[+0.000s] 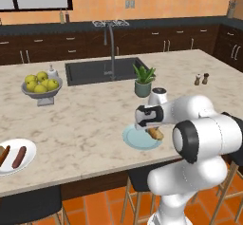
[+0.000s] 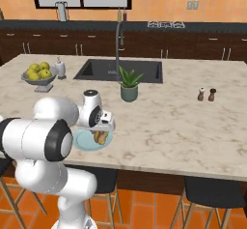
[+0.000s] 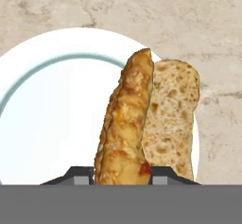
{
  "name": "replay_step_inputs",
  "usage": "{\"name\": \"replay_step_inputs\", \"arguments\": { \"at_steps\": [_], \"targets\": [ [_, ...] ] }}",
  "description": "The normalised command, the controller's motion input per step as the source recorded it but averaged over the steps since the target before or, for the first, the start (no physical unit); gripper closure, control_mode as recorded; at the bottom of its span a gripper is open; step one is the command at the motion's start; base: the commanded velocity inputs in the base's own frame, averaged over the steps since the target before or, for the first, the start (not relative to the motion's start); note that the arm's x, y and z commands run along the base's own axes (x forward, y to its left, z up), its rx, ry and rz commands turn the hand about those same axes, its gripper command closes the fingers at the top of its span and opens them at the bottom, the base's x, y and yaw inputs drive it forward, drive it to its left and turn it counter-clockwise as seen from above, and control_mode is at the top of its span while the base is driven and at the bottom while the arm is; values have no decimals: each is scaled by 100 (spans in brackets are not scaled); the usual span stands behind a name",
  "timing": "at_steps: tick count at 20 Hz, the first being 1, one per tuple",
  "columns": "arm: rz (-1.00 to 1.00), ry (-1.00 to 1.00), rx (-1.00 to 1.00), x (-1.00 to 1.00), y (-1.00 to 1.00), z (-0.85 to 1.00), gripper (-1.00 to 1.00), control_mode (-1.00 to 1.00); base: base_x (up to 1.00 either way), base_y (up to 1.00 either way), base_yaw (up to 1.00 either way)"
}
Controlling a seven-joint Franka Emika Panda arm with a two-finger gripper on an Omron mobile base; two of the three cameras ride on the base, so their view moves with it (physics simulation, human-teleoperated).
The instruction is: Place one bun and one sausage from the bowl on each plate.
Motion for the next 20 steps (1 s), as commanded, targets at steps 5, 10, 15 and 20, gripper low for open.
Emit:
{"name": "replay_step_inputs", "arguments": {
  "at_steps": [5, 10, 15, 20],
  "targets": [
    [-3, -3, 0, 2, 6, -3, 100, -100, 0, 0, 0],
    [0, 0, 0, 0, 0, 0, -100, -100, 0, 0, 0],
    [0, 0, 0, 0, 0, 0, -100, -100, 0, 0, 0],
    [0, -4, 0, -46, 0, 63, -100, -100, 0, 0, 0]
  ]
}}
